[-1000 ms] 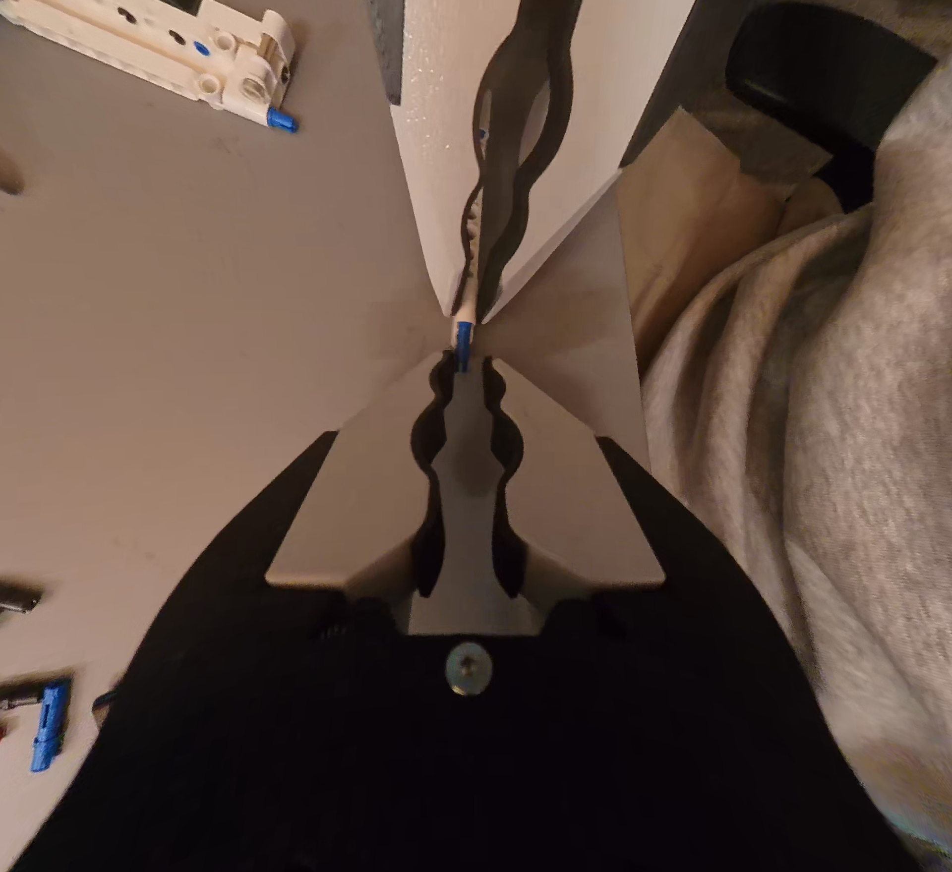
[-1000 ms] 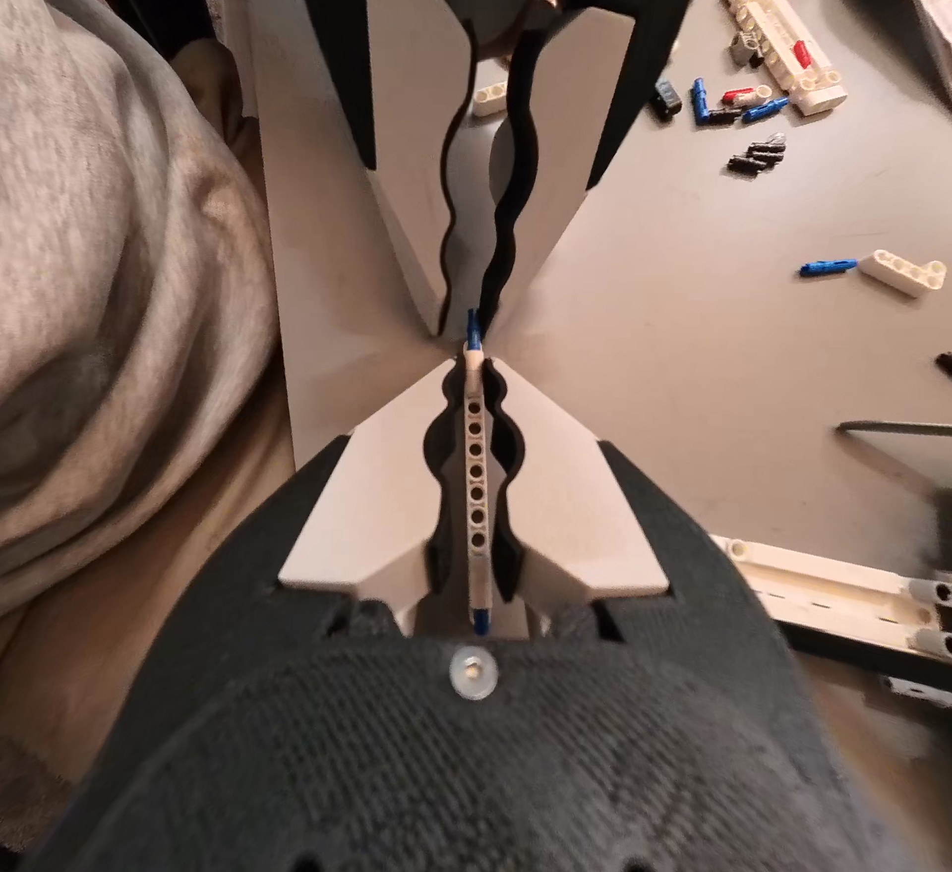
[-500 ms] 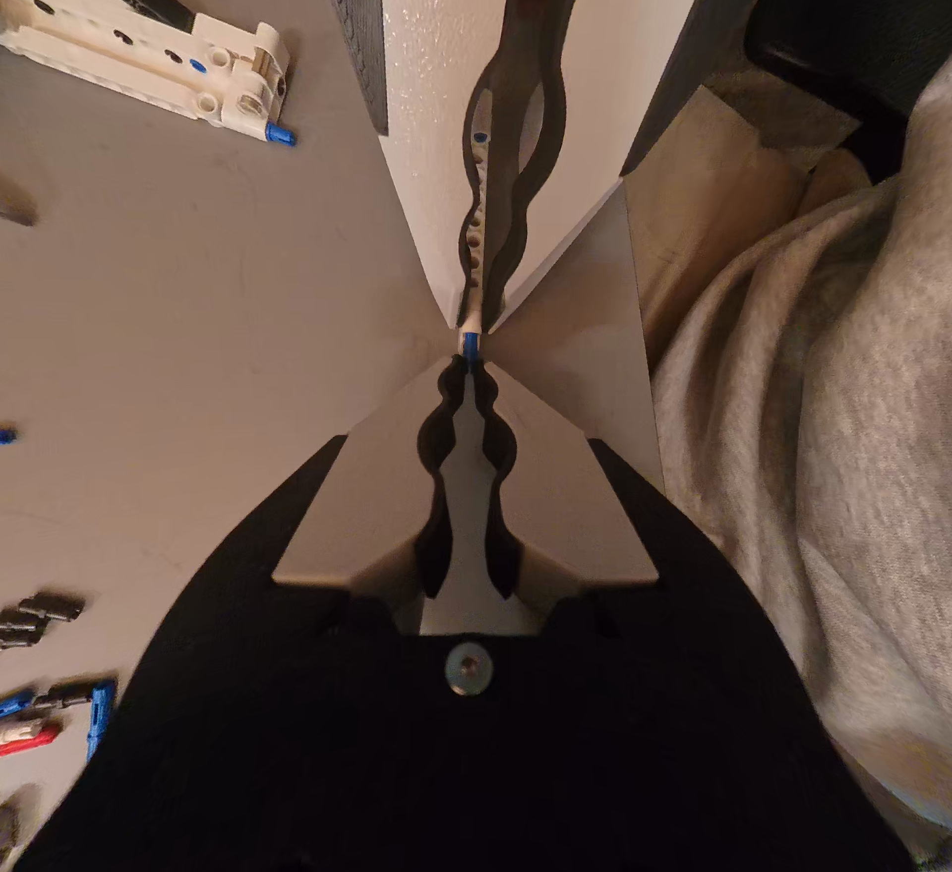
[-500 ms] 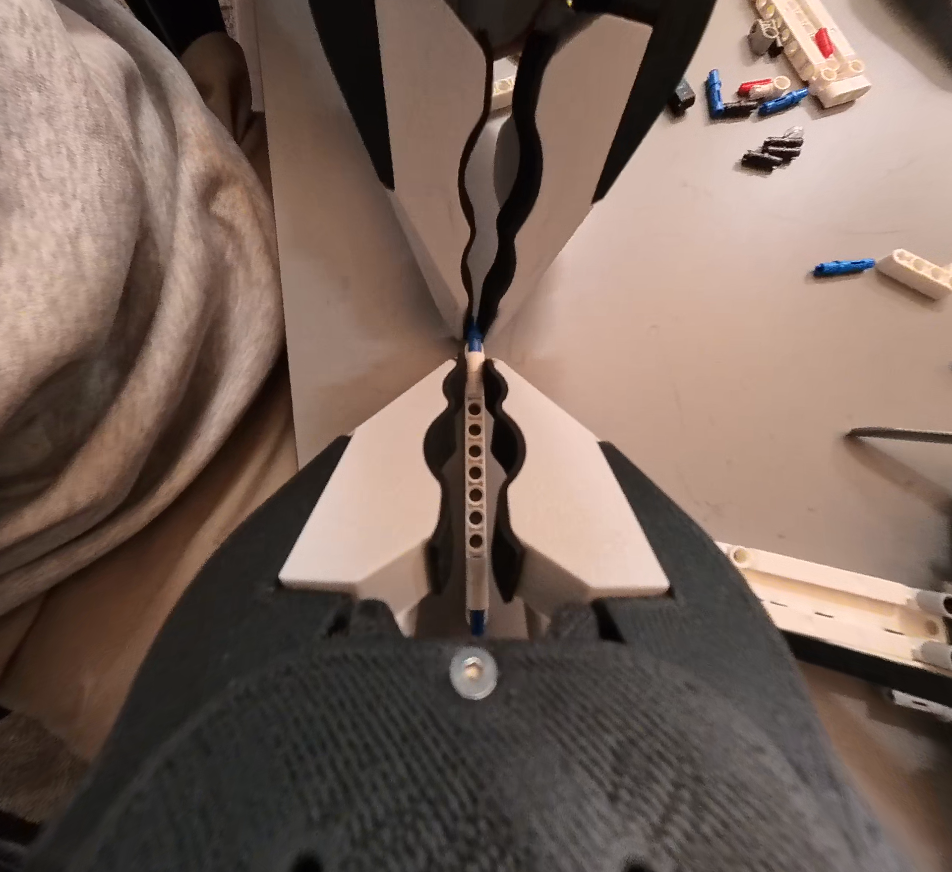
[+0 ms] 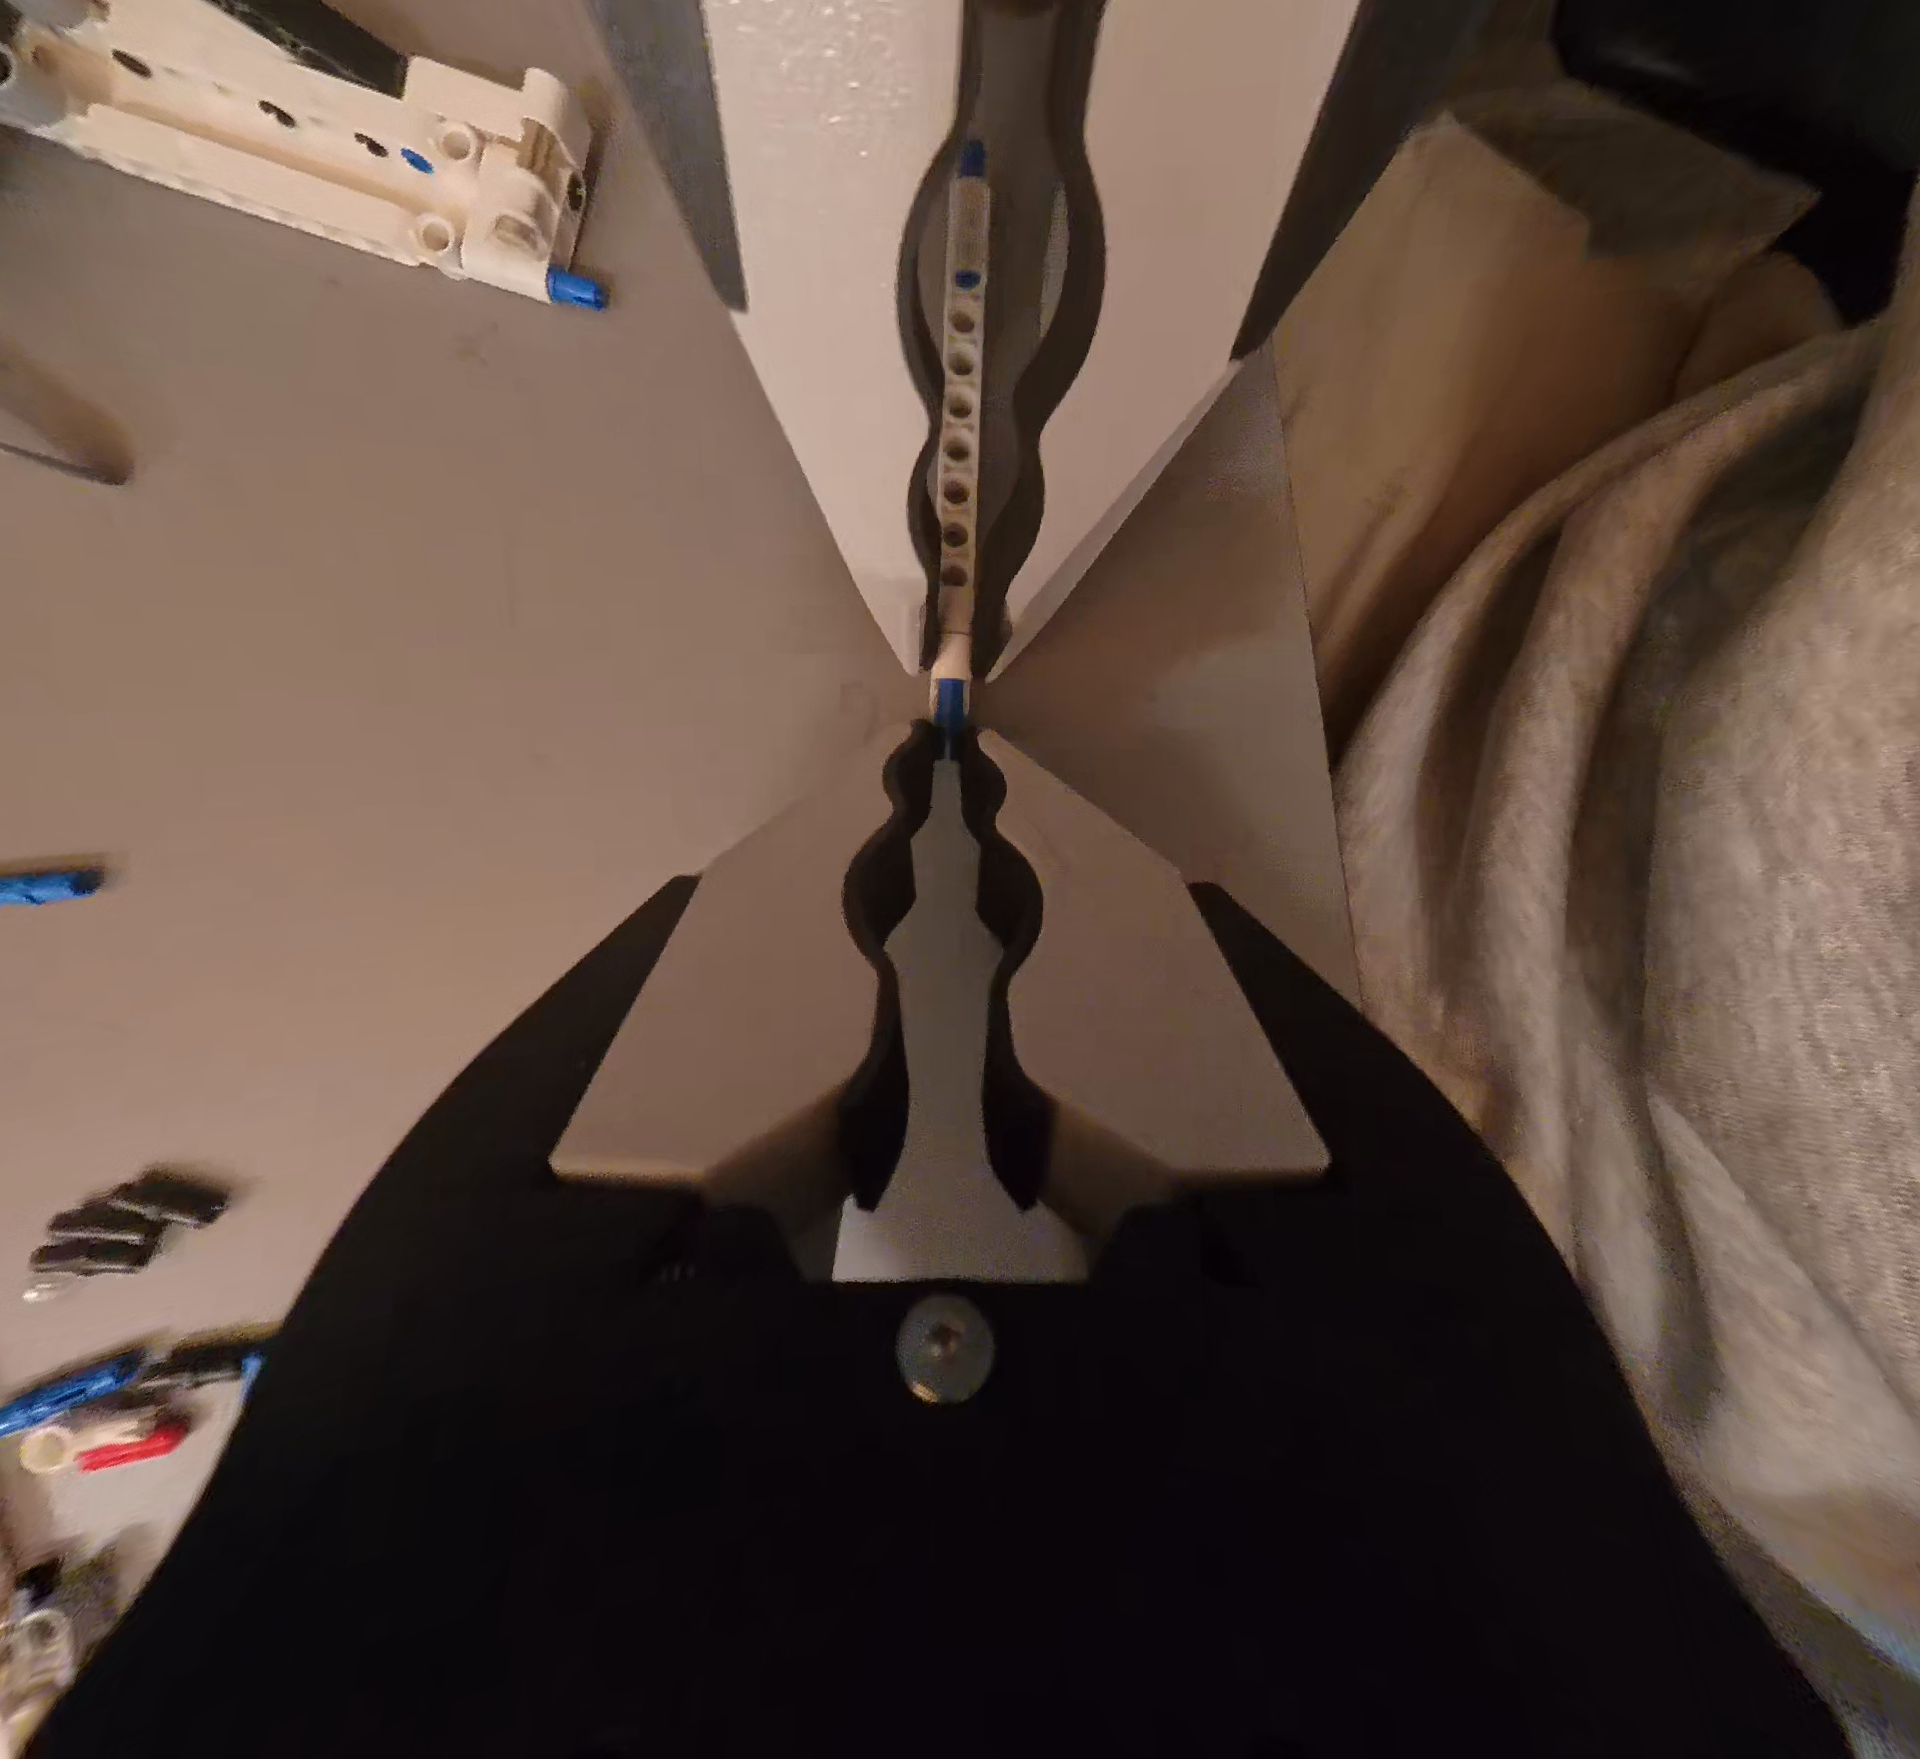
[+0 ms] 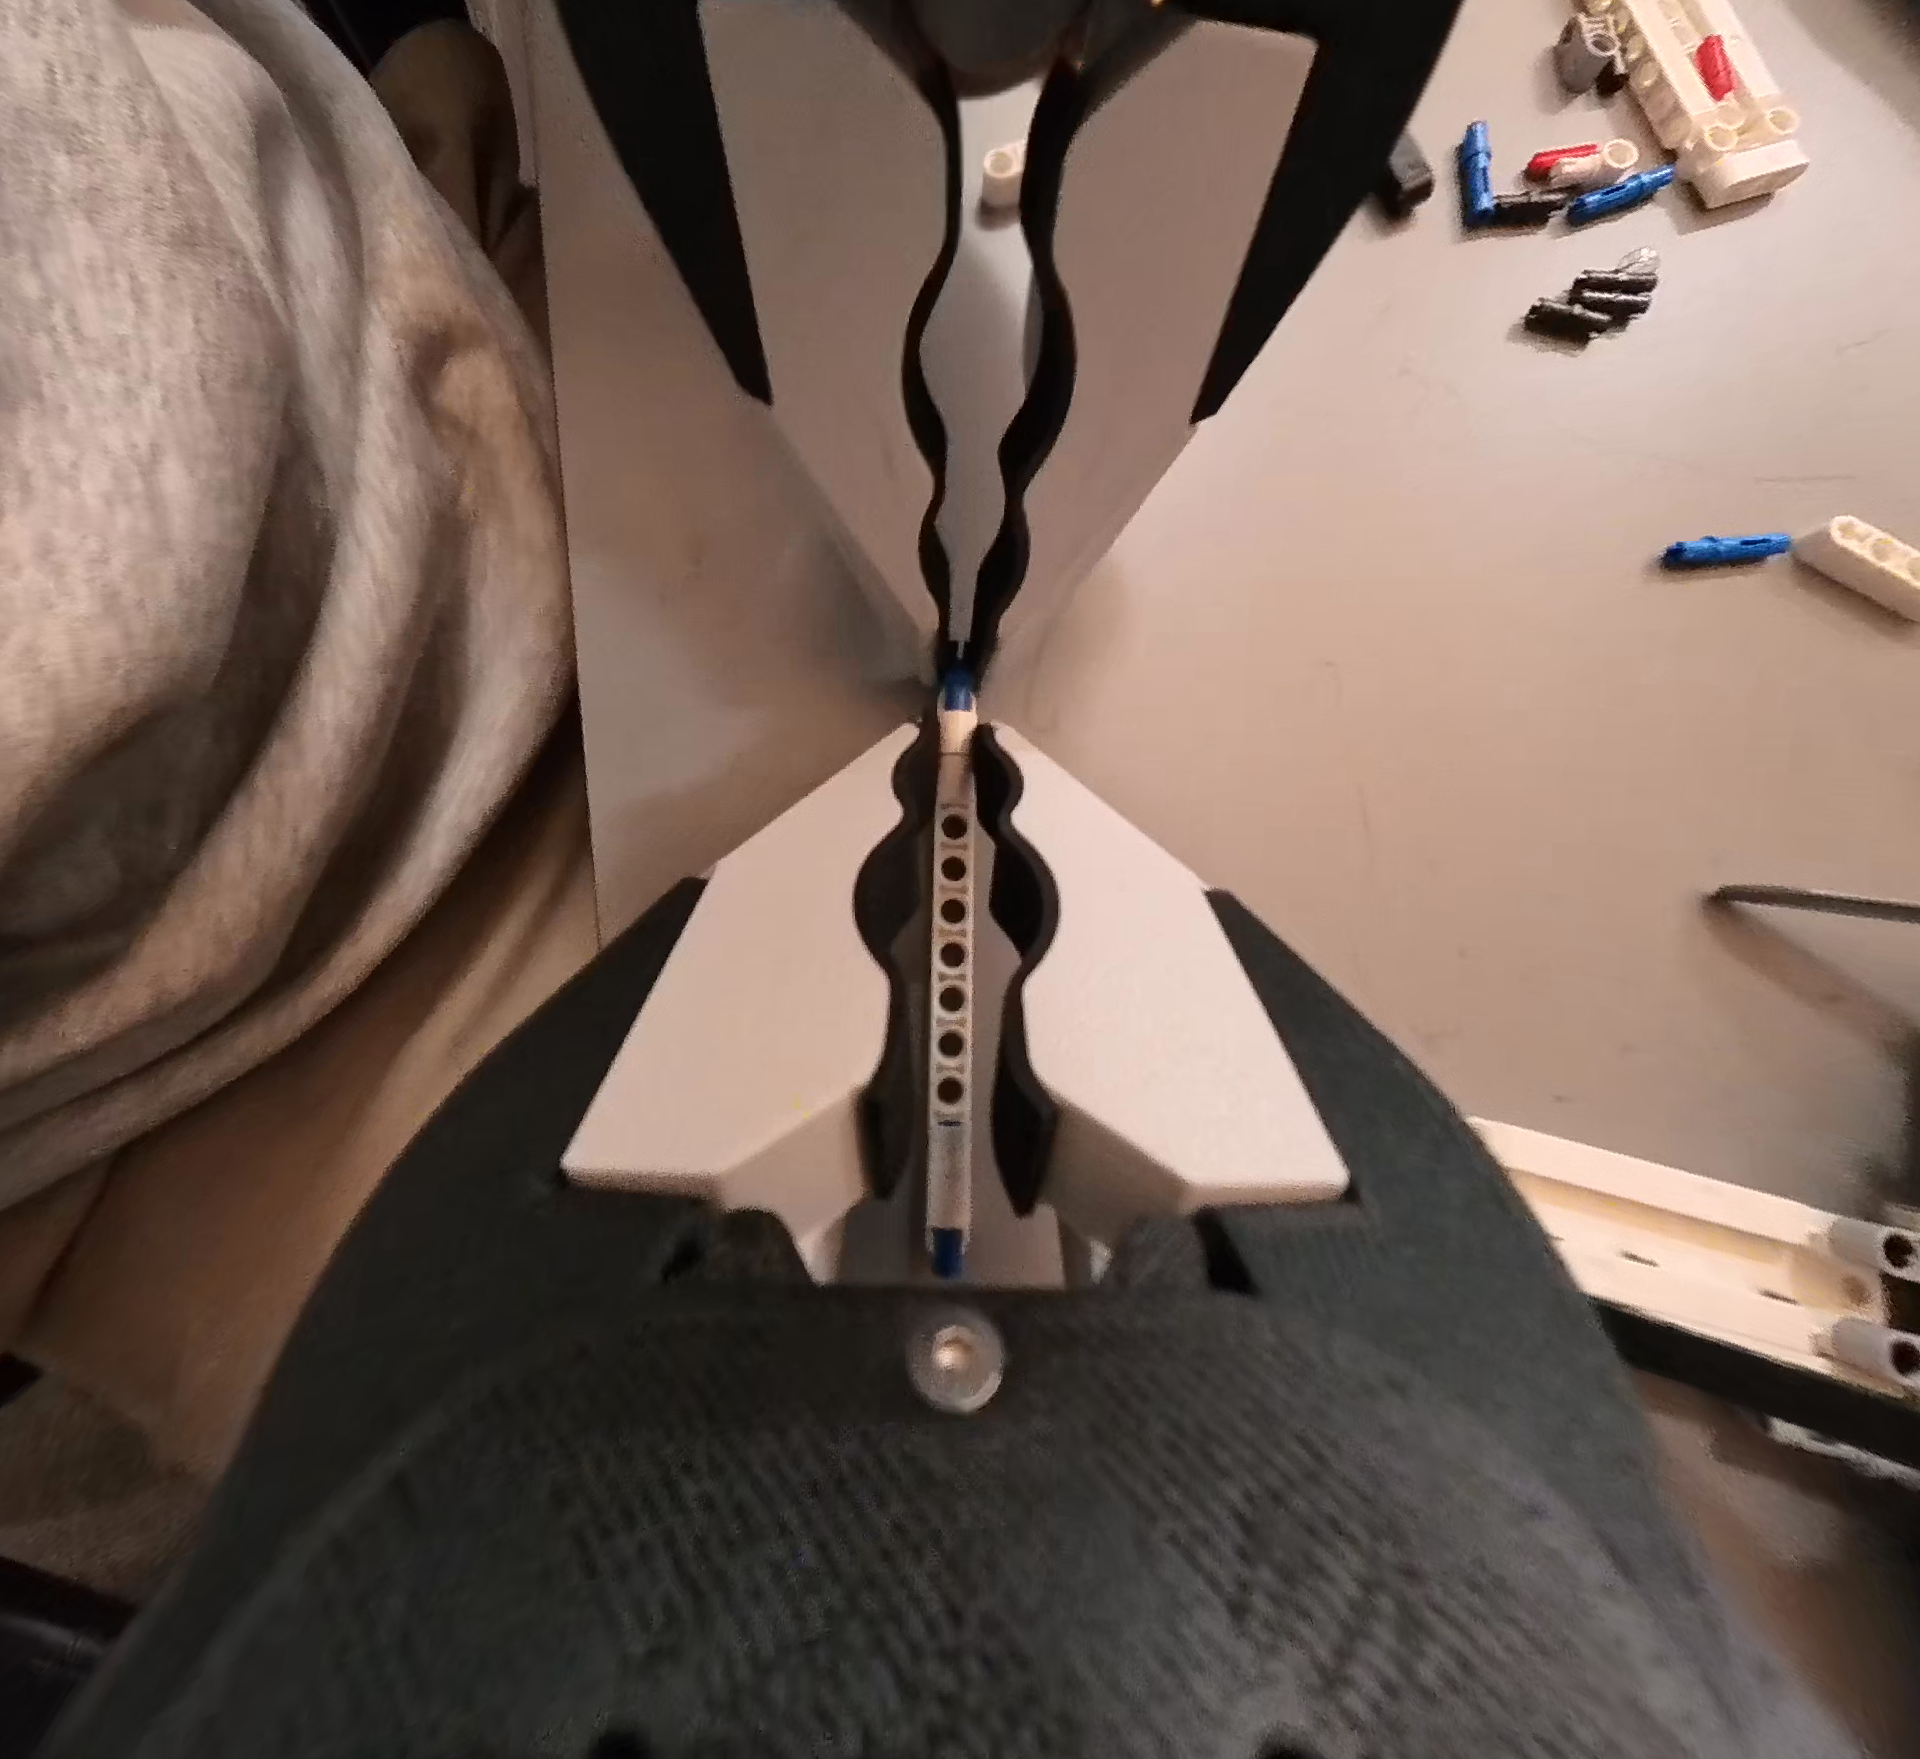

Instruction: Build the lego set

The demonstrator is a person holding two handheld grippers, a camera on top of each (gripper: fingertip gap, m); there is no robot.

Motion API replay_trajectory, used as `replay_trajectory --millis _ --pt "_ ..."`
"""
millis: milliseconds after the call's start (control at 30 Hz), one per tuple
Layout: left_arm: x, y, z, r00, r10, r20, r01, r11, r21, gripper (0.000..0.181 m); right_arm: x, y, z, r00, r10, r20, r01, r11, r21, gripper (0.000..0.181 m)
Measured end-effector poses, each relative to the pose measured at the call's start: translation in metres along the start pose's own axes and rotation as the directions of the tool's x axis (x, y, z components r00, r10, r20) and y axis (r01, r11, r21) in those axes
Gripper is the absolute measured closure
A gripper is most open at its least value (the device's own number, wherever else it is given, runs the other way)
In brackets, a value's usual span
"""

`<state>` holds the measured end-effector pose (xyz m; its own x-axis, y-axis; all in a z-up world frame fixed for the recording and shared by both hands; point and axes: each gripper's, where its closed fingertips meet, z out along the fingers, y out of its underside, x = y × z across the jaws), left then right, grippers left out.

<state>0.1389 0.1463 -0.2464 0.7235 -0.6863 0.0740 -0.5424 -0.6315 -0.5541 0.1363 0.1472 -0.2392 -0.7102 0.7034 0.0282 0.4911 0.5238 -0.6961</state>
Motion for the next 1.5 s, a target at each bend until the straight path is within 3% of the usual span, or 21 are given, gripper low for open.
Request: replay_trajectory --millis 33,500,1033,1267,1367,1500 --pt "0.0009 -0.0013 -0.0012 1.0 -0.019 -0.013 0.019 0.999 0.028 0.179 0.0001 -0.0008 0.0007 1.0 0.0 -0.008 0.0 1.0 0.009 0.175" --pt "-0.0001 0.0055 -0.0057 0.998 -0.066 -0.014 0.067 0.996 0.054 0.181 -0.0001 -0.0037 0.0031 1.0 -0.019 -0.023 0.02 1.0 0.015 0.175" --pt "-0.0001 0.0059 -0.0043 0.997 0.075 -0.009 -0.076 0.989 -0.13 0.181 -0.0011 -0.0044 0.0038 0.999 -0.031 0.021 0.032 0.999 -0.03 0.176" --pt "-0.0003 0.0043 -0.0048 0.999 -0.03 -0.043 0.03 0.999 0.016 0.181 -0.0008 -0.0044 0.0034 1.0 -0.019 0.005 0.019 1.0 -0.002 0.175" --pt "-0.0033 0.0078 -0.0046 0.997 -0.069 -0.017 0.07 0.995 0.066 0.168 -0.0006 -0.0052 0.0039 1.0 -0.018 -0.018 0.019 1.0 0.019 0.175" --pt "-0.0036 0.0081 -0.0068 0.994 -0.104 -0.02 0.106 0.987 0.123 0.181 -0.0007 -0.0052 0.0036 1.0 -0.014 -0.017 0.014 1.0 0.027 0.175"
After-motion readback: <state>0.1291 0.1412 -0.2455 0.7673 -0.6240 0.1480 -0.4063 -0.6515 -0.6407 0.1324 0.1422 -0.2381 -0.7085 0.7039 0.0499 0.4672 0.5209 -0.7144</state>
